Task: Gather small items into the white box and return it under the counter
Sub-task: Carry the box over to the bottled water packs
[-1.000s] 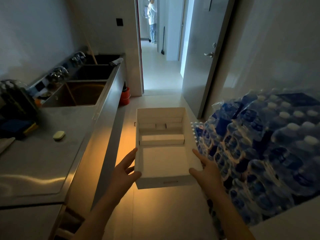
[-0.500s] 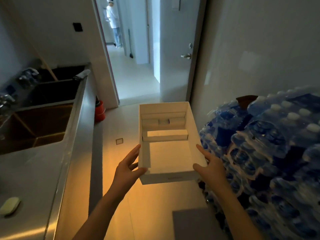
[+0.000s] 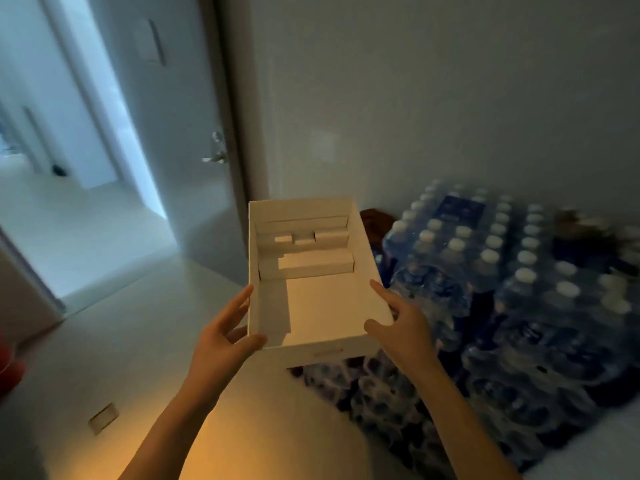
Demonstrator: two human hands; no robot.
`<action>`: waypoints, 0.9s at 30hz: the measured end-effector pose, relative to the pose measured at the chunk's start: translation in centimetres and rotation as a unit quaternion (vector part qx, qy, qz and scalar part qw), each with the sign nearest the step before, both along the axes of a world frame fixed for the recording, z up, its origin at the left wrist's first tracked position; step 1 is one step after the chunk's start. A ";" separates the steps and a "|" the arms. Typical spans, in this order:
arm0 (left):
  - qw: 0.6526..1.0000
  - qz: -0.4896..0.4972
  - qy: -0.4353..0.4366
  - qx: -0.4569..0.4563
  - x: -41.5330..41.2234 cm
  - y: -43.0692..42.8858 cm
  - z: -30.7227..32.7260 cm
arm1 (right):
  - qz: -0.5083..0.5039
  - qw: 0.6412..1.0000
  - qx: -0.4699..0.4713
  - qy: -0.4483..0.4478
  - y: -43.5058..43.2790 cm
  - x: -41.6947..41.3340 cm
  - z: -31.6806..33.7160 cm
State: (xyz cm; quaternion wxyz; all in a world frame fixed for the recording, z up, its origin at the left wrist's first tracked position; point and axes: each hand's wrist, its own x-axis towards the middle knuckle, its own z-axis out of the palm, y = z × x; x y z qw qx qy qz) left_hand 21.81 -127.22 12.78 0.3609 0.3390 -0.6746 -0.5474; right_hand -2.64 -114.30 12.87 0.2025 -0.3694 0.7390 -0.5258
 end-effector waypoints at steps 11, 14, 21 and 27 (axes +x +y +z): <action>0.985 -0.145 0.041 -0.082 -14.6 -10.5 8.2 | -0.157 0.983 -0.081 0.058 -2.9 -9.0 6.9; 0.976 -0.197 0.046 -0.077 -18.6 -12.1 9.3 | -0.204 0.972 -0.081 0.078 -2.5 -11.1 8.1; 0.950 -0.302 0.046 -0.065 -26.3 -15.4 9.4 | -0.308 0.945 -0.079 0.075 -2.4 -13.0 8.9; 0.923 -0.382 0.042 -0.036 -30.4 -16.8 8.9 | -0.372 0.924 -0.043 0.075 -2.5 -14.2 8.6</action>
